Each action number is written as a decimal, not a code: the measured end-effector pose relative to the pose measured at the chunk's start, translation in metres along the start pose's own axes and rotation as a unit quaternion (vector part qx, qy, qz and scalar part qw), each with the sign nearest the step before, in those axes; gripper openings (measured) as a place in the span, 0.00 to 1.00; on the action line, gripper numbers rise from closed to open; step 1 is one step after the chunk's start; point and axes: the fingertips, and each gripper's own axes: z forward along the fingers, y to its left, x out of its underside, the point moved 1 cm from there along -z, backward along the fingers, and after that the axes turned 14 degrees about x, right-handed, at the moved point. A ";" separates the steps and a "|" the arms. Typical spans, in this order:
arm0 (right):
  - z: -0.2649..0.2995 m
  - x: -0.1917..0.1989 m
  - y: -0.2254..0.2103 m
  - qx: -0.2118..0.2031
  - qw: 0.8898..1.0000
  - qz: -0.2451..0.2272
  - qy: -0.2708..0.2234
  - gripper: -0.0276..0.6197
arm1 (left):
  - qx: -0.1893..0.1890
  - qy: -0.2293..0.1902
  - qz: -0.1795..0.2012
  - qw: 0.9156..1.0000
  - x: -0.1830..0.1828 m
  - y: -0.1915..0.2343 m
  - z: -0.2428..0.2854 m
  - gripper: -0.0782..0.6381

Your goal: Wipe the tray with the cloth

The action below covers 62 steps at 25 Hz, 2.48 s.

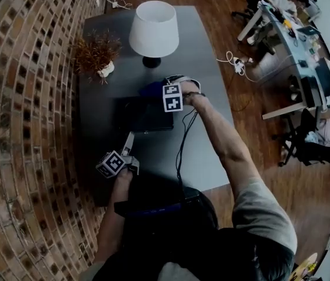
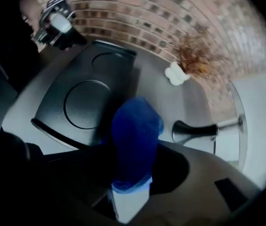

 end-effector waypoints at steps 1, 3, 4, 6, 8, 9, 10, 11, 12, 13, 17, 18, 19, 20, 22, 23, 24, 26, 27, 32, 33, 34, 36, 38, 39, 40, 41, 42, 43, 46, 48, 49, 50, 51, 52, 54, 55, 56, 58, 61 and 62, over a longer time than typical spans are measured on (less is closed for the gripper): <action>0.003 -0.005 0.007 -0.023 0.999 -0.036 -0.005 0.27 | 0.003 -0.003 0.000 1.000 -0.005 0.002 0.004 0.50; 0.000 -0.006 0.021 -0.082 0.995 -0.060 -0.007 0.26 | 0.006 -0.004 0.012 1.000 -0.018 0.010 0.009 0.50; -0.006 -0.004 0.033 -0.118 0.991 -0.059 -0.011 0.26 | 0.008 -0.001 0.018 1.000 -0.025 0.015 0.011 0.50; -0.024 -0.003 0.069 -0.190 0.981 -0.040 -0.021 0.26 | 0.012 0.010 0.021 1.000 -0.036 0.020 0.018 0.52; -0.045 -0.007 0.101 -0.207 0.978 -0.010 -0.039 0.26 | 0.014 0.026 0.026 0.999 -0.048 0.025 0.029 0.53; -0.057 -0.011 0.114 -0.197 0.979 0.012 -0.048 0.26 | 0.017 0.036 0.028 0.999 -0.052 0.028 0.036 0.53; -0.070 -0.017 0.129 -0.188 0.980 0.040 -0.057 0.26 | 0.023 0.049 0.030 0.998 -0.055 0.029 0.045 0.53; -0.083 -0.023 0.146 -0.184 0.978 0.070 -0.066 0.26 | 0.033 0.065 0.034 0.997 -0.056 0.028 0.056 0.54; -0.096 -0.031 0.164 -0.184 0.975 0.101 -0.078 0.26 | 0.046 0.084 0.040 0.995 -0.054 0.025 0.067 0.54; -0.107 -0.039 0.181 -0.185 0.969 0.135 -0.090 0.26 | 0.060 0.106 0.046 0.992 -0.049 0.020 0.078 0.55; -0.115 -0.031 0.207 -0.151 0.938 0.297 -0.095 0.26 | 0.081 0.159 0.076 0.981 -0.032 -0.003 0.090 0.55; -0.113 -0.018 0.195 -0.118 0.931 0.336 -0.085 0.26 | 0.078 0.160 0.087 0.980 -0.031 -0.010 0.081 0.55; -0.109 -0.006 0.179 -0.082 0.925 0.363 -0.073 0.26 | 0.078 0.164 0.099 0.978 -0.027 -0.018 0.067 0.54; -0.104 0.005 0.160 -0.046 0.923 0.376 -0.064 0.26 | 0.080 0.173 0.112 0.975 -0.020 -0.029 0.052 0.53; -0.089 0.016 0.122 0.010 0.927 0.370 -0.053 0.26 | 0.091 0.210 0.135 0.964 0.006 -0.048 0.024 0.53; -0.077 0.017 0.105 0.027 0.933 0.355 -0.050 0.26 | 0.094 0.231 0.143 0.958 0.021 -0.053 0.014 0.53; -0.064 0.014 0.090 0.039 0.942 0.332 -0.045 0.26 | 0.095 0.249 0.146 0.953 0.035 -0.054 0.007 0.53; -0.037 0.001 0.072 0.049 0.963 0.263 -0.037 0.26 | 0.095 0.267 0.137 0.949 0.053 -0.053 0.001 0.53; -0.029 -0.007 0.070 0.047 0.974 0.217 -0.036 0.26 | 0.095 0.269 0.128 0.950 0.059 -0.052 0.002 0.53; -0.062 -0.033 0.103 0.033 0.996 0.067 -0.049 0.26 | 0.093 0.268 0.126 0.950 0.064 -0.053 0.008 0.53; -0.075 -0.039 0.119 0.023 0.997 0.058 -0.055 0.26 | 0.092 0.268 0.129 0.950 0.063 -0.052 0.007 0.53; -0.089 -0.045 0.138 0.007 0.997 0.048 -0.060 0.26 | 0.090 0.269 0.131 0.950 0.063 -0.052 0.007 0.53; -0.121 -0.057 0.186 -0.042 0.996 0.025 -0.077 0.26 | 0.087 0.271 0.138 0.949 0.064 -0.052 0.008 0.53; -0.156 -0.066 0.234 -0.115 0.987 0.003 -0.113 0.26 | 0.085 0.272 0.143 0.948 0.065 -0.053 0.008 0.53; -0.167 -0.066 0.248 -0.146 0.981 0.008 -0.130 0.26 | 0.085 0.272 0.143 0.948 0.065 -0.054 0.008 0.53; -0.168 -0.062 0.249 -0.160 0.977 0.027 -0.135 0.26 | 0.085 0.272 0.141 0.948 0.065 -0.054 0.008 0.53; -0.158 -0.052 0.235 -0.150 0.979 0.056 -0.126 0.26 | 0.086 0.271 0.140 0.948 0.065 -0.054 0.008 0.53; -0.139 -0.037 0.209 -0.118 0.984 0.089 -0.102 0.26 | 0.088 0.270 0.139 0.949 0.064 -0.053 0.008 0.53; -0.114 -0.020 0.176 -0.072 0.987 0.123 -0.069 0.26 | 0.088 0.269 0.139 0.949 0.063 -0.052 0.008 0.53; -0.041 0.010 0.089 0.030 0.981 0.193 0.005 0.26 | 0.088 0.267 0.140 0.949 0.063 -0.051 0.007 0.53; -0.011 0.002 0.067 0.045 0.984 0.175 0.004 0.26 | 0.088 0.267 0.139 0.950 0.064 -0.053 0.007 0.53; -0.003 -0.005 0.069 0.044 0.989 0.142 -0.005 0.26 | 0.088 0.267 0.139 0.949 0.066 -0.053 0.008 0.53; 0.001 -0.011 0.075 0.043 0.993 0.106 -0.013 0.26 | 0.088 0.268 0.140 0.949 0.067 -0.054 0.008 0.53; 0.000 -0.015 0.083 0.040 0.996 0.081 -0.018 0.26 | 0.088 0.270 0.142 0.948 0.068 -0.055 0.008 0.53; -0.007 -0.016 0.093 0.031 0.997 0.073 -0.024 0.26 | 0.088 0.272 0.144 0.947 0.069 -0.055 0.009 0.53; -0.030 -0.022 0.122 -0.002 0.997 0.065 -0.040 0.26 | 0.087 0.273 0.150 0.946 0.069 -0.054 0.009 0.53; -0.045 -0.027 0.141 -0.016 0.998 0.045 -0.047 0.26 | 0.086 0.273 0.152 0.946 0.068 -0.053 0.009 0.53; -0.060 -0.034 0.161 -0.025 0.998 0.018 -0.052 0.26 | 0.085 0.272 0.153 0.946 0.067 -0.053 0.008 0.53; -0.091 -0.046 0.204 -0.039 0.997 -0.025 -0.056 0.26 | 0.084 0.273 0.156 0.946 0.066 -0.053 0.008 0.53; -0.140 -0.063 0.267 -0.081 0.992 -0.054 -0.075 0.26 | 0.084 0.270 0.160 0.946 0.067 -0.053 0.007 0.53; -0.157 -0.069 0.286 -0.108 0.988 -0.048 -0.096 0.26 | 0.087 0.265 0.158 0.947 0.067 -0.055 0.007 0.53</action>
